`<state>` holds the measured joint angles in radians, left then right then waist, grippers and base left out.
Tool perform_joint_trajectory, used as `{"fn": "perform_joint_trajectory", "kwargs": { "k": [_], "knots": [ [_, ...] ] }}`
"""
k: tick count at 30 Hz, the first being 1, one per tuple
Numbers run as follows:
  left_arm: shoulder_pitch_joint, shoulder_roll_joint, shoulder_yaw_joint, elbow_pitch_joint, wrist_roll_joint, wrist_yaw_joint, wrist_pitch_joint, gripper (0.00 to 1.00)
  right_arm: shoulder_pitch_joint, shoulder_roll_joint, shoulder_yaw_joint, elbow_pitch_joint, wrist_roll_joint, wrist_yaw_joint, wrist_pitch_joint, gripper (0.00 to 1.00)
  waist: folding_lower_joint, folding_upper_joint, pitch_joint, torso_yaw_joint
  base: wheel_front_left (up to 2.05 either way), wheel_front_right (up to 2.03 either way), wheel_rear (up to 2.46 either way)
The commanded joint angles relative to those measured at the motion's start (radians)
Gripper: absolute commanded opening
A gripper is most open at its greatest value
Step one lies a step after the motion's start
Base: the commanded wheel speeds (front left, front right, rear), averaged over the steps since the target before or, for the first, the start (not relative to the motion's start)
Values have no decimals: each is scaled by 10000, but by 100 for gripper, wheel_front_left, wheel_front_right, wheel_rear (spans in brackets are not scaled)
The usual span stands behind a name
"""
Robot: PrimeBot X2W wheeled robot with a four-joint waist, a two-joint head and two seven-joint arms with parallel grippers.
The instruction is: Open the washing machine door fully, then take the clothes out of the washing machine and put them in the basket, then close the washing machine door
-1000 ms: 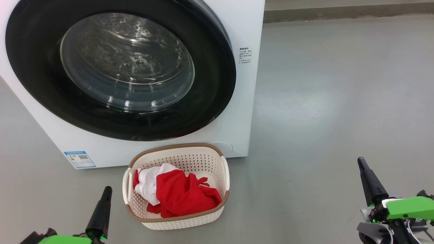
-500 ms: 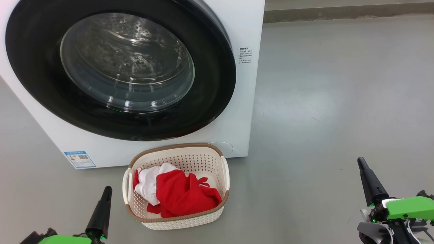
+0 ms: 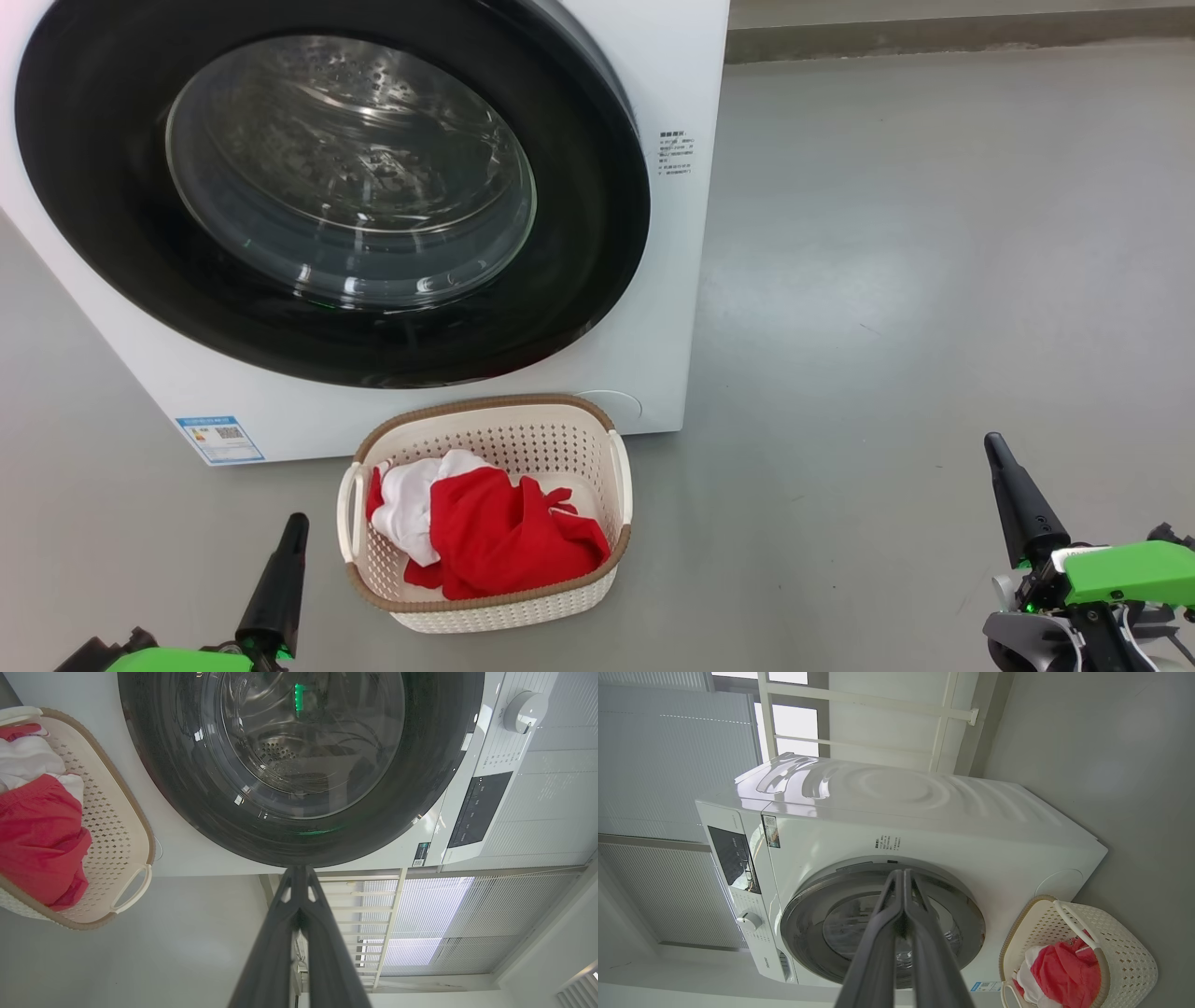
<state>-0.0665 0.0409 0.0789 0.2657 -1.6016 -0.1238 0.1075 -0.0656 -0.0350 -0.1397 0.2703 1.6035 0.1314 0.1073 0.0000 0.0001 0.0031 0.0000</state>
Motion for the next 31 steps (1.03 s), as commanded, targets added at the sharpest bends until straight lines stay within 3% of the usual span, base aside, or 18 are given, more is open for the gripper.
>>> {"fn": "perform_joint_trajectory", "kwargs": {
  "k": [1,31],
  "knots": [
    [-415,93,349,-205,-70,-69,57,0,-423,-152,260,-255,52,-7,58,0,0,-1,0,0,0,0,0],
    [-415,93,348,-206,-71,-69,57,0,-423,-152,261,-255,53,-7,58,0,0,-1,0,0,0,0,0]
  ]
}}
